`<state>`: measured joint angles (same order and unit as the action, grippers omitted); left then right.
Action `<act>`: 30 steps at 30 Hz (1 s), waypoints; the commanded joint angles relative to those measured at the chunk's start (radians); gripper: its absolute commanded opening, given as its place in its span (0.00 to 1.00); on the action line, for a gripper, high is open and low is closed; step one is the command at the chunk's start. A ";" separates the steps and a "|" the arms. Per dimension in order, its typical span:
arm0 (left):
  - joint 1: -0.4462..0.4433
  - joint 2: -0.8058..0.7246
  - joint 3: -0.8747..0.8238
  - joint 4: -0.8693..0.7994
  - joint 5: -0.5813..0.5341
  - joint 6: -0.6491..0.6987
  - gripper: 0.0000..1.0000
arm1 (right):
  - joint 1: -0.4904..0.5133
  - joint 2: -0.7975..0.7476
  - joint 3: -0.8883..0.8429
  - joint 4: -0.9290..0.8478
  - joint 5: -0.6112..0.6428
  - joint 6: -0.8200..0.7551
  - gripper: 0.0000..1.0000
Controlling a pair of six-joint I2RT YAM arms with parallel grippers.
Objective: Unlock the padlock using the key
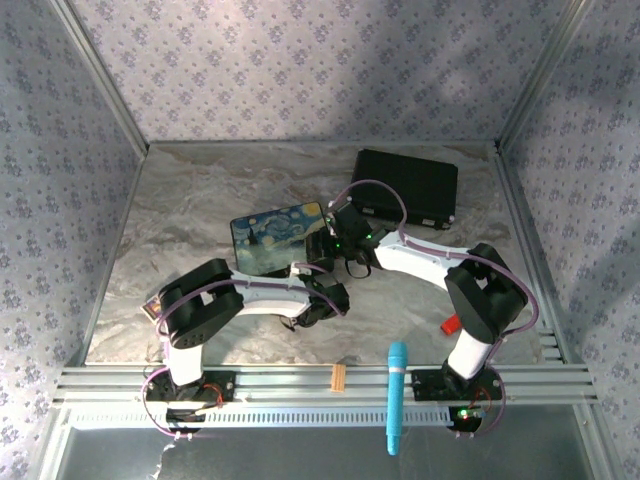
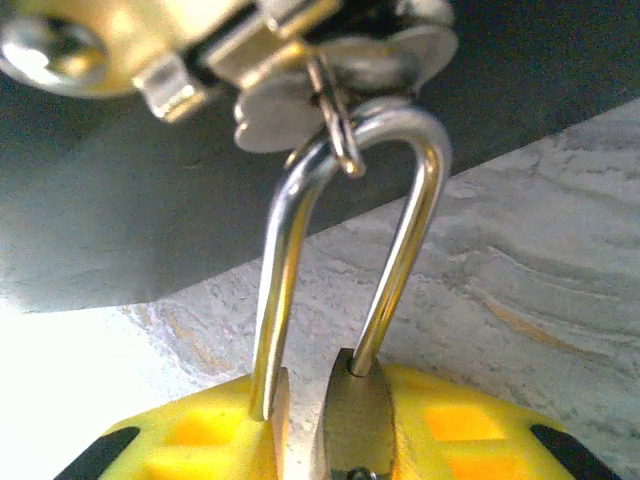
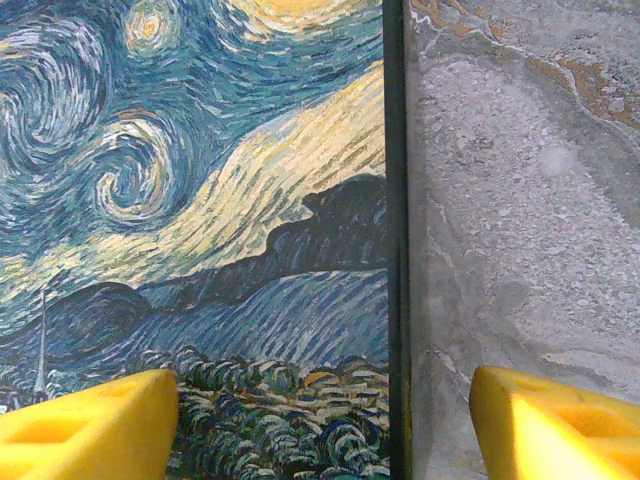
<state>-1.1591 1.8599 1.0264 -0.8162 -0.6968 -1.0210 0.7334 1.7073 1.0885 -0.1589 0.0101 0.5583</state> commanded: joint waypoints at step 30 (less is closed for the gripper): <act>0.158 -0.745 -0.273 0.271 0.380 0.073 1.00 | -0.036 -0.368 -0.126 -0.008 0.037 -0.148 0.99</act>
<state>-1.0424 1.1591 0.7929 -0.6136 -0.4026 -0.9329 0.6949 1.3888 1.0206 -0.1749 0.0441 0.4248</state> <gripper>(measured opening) 0.998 0.990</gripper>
